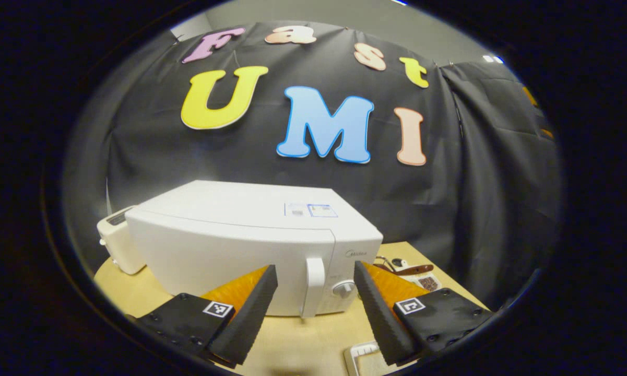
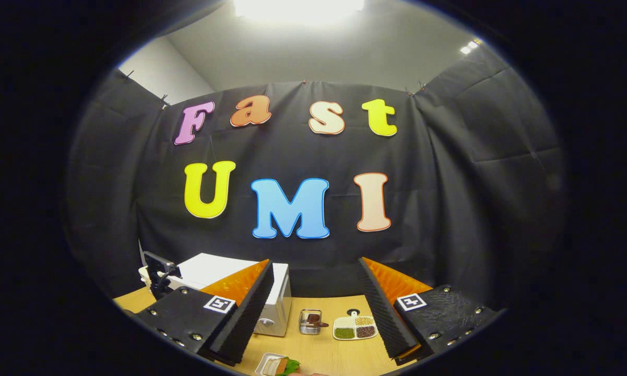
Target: Open the microwave oven with the left hand, put the food in, and close the microwave oven.
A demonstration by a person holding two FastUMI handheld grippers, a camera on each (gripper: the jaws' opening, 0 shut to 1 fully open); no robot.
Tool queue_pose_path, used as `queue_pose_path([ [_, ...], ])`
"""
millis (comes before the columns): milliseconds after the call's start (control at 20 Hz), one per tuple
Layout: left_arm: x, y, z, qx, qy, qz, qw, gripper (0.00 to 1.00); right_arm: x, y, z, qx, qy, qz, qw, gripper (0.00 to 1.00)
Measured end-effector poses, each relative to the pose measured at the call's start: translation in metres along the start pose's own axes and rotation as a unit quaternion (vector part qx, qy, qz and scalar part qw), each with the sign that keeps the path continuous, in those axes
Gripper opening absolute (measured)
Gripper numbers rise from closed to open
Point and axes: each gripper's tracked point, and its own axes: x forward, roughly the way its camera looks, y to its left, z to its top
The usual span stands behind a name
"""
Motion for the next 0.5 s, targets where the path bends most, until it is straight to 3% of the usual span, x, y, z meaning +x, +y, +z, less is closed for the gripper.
queue_pose_path([
  [200,0.033,0.003,-0.033,-0.002,0.041,0.0,0.999,0.97,0.003,-0.021,-0.012,0.002,0.016,-0.022,1.0,0.96],
  [350,0.047,0.011,-0.04,-0.004,0.049,0.015,0.999,0.88,0.003,-0.035,-0.02,0.011,0.026,-0.038,0.999,0.96],
  [400,0.05,0.012,-0.043,-0.003,0.053,0.016,0.998,0.77,0.003,-0.038,-0.023,0.012,0.03,-0.043,0.999,0.96],
  [500,0.056,0.002,-0.051,-0.004,0.065,-0.003,0.998,0.69,0.003,-0.042,-0.028,0.013,0.037,-0.047,0.998,0.96],
])
